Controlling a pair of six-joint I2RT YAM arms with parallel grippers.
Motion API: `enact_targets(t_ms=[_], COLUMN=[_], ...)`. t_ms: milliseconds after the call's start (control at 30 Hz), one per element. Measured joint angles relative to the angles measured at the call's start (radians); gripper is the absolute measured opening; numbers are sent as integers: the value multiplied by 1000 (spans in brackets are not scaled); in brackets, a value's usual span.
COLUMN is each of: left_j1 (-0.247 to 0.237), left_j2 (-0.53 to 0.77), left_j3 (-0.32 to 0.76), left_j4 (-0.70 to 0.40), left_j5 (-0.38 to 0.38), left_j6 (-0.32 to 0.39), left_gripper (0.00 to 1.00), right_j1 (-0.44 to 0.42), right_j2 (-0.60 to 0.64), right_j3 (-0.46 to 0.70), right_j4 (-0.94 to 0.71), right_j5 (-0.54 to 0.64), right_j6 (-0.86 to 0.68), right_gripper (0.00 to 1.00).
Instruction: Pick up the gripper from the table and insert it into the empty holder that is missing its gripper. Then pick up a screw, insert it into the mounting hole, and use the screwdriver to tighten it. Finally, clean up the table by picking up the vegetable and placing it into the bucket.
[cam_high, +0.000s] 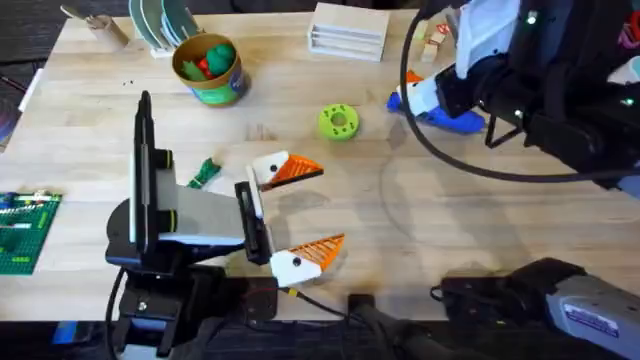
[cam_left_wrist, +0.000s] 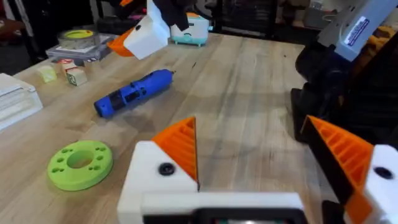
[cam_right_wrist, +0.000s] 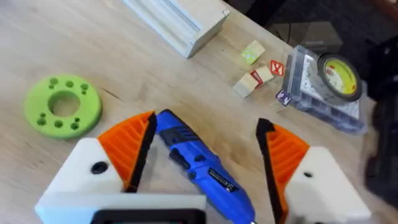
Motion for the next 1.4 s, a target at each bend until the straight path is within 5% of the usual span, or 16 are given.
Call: enact_targets(t_ms=[300, 500, 800, 1067, 1267, 1400], left_j1=[0, 0, 0, 0, 0, 0], left_j2=[0, 0, 31, 292, 549, 697], left_j3=[1, 47, 397, 693, 903, 991], left_j4=[7, -14, -381, -636, -853, -877], left_j5=[-71, -285, -652, -822, -975, -1057], left_j6=[-8, -86, -123, -127, -36, 37], left_gripper=[992, 991, 991, 991, 991, 991], right_j1=[0, 0, 0, 0, 0, 0], right_j2=[-3, -2, -3, -3, -3, -3], right_j3=[0, 0, 0, 0, 0, 0], right_j4=[-2, 2, 2, 2, 2, 2], right_j5=[-6, -6, -6, -6, -6, -6], right_j6=[183, 211, 222, 222, 222, 222], right_gripper=[991, 991, 991, 991, 991, 992])
